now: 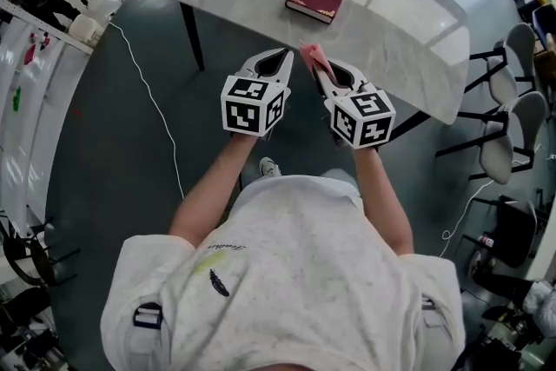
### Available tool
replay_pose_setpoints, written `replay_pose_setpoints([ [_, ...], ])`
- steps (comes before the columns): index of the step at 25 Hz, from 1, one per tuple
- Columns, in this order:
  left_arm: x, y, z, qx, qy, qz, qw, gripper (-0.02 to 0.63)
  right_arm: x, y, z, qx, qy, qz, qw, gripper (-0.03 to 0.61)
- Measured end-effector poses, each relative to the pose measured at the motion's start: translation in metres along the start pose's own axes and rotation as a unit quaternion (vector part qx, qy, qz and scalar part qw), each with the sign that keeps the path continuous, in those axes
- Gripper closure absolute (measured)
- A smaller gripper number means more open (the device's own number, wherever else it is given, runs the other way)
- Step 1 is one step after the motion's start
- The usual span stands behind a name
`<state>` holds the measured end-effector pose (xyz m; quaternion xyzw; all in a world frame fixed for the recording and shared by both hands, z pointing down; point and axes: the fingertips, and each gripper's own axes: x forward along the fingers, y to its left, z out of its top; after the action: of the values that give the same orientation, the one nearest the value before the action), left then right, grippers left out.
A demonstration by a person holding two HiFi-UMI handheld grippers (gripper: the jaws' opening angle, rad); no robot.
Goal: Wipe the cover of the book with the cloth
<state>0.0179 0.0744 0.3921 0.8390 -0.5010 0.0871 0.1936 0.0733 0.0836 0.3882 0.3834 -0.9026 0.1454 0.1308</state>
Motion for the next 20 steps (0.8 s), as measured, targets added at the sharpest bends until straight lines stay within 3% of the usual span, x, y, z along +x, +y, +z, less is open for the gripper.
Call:
replay_pose_setpoints([
  [9, 0.015, 0.020, 0.007, 0.018, 0.008, -0.022, 0.9996, 0.606, 0.024, -0.006, 0.014, 0.000, -0.012, -0.016, 1.000, 0.563],
  [20, 0.073, 0.048, 0.023, 0.042, 0.023, -0.024, 0.9986, 0.607, 0.073, -0.060, 0.031, 0.008, -0.022, -0.016, 1.000, 0.563],
])
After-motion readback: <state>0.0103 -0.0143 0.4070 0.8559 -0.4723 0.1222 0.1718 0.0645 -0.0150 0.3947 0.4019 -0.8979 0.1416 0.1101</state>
